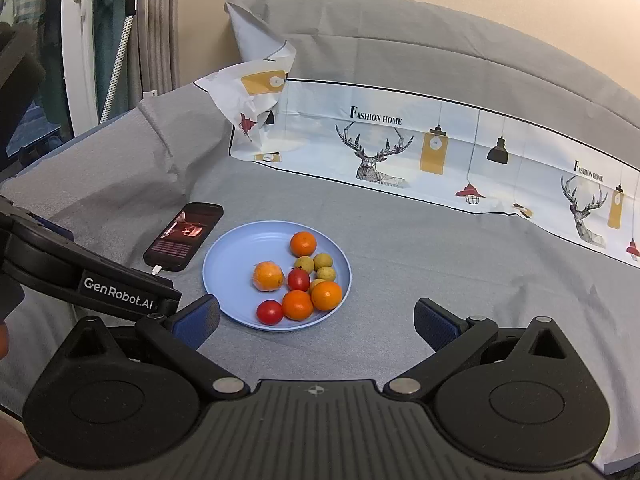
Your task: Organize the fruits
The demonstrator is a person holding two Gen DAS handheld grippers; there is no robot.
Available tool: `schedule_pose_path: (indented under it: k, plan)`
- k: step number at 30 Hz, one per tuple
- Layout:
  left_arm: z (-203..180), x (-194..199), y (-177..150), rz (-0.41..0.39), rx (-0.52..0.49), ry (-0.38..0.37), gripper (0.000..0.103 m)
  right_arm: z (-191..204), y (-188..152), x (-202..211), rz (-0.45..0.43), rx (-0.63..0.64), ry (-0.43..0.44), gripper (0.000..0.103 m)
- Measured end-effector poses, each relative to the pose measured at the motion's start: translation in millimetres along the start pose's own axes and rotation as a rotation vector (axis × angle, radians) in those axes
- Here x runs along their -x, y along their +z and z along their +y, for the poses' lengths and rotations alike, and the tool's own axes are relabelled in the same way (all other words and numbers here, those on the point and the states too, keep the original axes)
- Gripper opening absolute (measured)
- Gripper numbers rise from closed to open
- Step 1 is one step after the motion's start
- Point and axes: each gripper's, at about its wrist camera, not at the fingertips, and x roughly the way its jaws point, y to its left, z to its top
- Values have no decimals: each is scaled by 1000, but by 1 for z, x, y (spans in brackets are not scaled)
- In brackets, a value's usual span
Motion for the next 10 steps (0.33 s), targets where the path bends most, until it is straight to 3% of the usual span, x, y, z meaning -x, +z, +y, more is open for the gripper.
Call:
schedule_pose_path:
  k: [10]
  plan:
    - [1, -3, -1, 10, 8, 10, 103, 1, -1, -1, 4, -1, 7, 102]
